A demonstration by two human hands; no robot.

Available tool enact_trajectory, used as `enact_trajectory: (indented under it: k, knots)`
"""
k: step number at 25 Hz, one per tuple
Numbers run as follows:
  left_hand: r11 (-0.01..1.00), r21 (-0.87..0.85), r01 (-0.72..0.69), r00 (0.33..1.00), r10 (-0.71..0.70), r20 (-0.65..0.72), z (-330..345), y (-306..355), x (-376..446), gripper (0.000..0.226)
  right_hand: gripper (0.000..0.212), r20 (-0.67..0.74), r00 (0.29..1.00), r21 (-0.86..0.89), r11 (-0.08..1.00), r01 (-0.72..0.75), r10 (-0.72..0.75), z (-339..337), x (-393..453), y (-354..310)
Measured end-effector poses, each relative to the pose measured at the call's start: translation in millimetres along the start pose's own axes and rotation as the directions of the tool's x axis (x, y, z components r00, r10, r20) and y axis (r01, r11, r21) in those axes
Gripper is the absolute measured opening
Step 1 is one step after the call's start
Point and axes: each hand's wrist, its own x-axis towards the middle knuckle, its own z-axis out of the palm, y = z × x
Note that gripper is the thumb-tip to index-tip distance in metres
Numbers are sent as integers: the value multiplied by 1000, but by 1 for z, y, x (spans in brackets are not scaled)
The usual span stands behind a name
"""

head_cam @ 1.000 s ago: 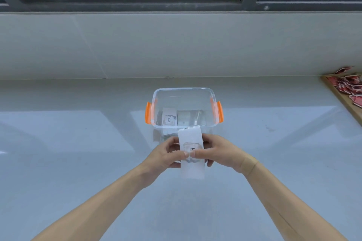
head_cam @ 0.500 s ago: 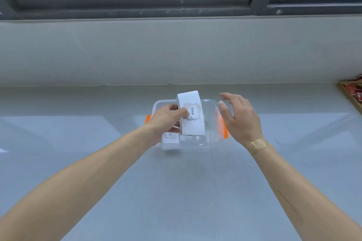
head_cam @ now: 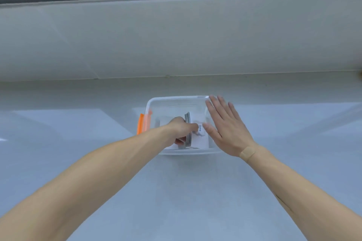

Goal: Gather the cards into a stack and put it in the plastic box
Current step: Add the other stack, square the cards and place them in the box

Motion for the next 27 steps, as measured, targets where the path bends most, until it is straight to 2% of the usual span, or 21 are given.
enact_trajectory:
  k: [2, 7, 13, 20, 21, 23, 25, 27]
  knots:
    - [1000, 3, 26, 1000, -26, 5, 5, 0, 8, 13, 69, -6, 1000, 4, 1000, 3, -3, 1, 0, -1]
    - [998, -3, 63, 997, -63, 49, 12, 2, 18, 12, 65, -22, 1000, 7, 1000, -3, 3, 5, 1, -1]
    - [998, -48, 47, 992, -42, 117, 11, 8, 19, 8, 64, -24, 1000, 11, 1000, -4, 4, 5, 0, -1]
    - [995, -72, 69, 997, -66, 47, 23, 6, 19, 8, 65, -12, 1000, 24, 1000, -17, 17, 3, 1, -4]
    - [998, -41, 53, 999, -52, 15, 24, 6, 19, 2, 64, -12, 1000, 27, 999, -18, 18, 3, 1, -4]
    - [995, 93, 36, 996, -29, -79, 26, 4, 21, 17, 64, -9, 1000, 36, 999, -22, 22, 2, 0, -4]
    - [967, 252, 23, 988, 16, -151, 26, 6, 19, 9, 64, -11, 1000, 40, 999, -24, 24, 1, 1, -5]
    - [964, 265, 32, 988, 9, -151, 25, 6, 18, 8, 64, -12, 1000, 35, 999, -18, 19, 2, 1, -5]
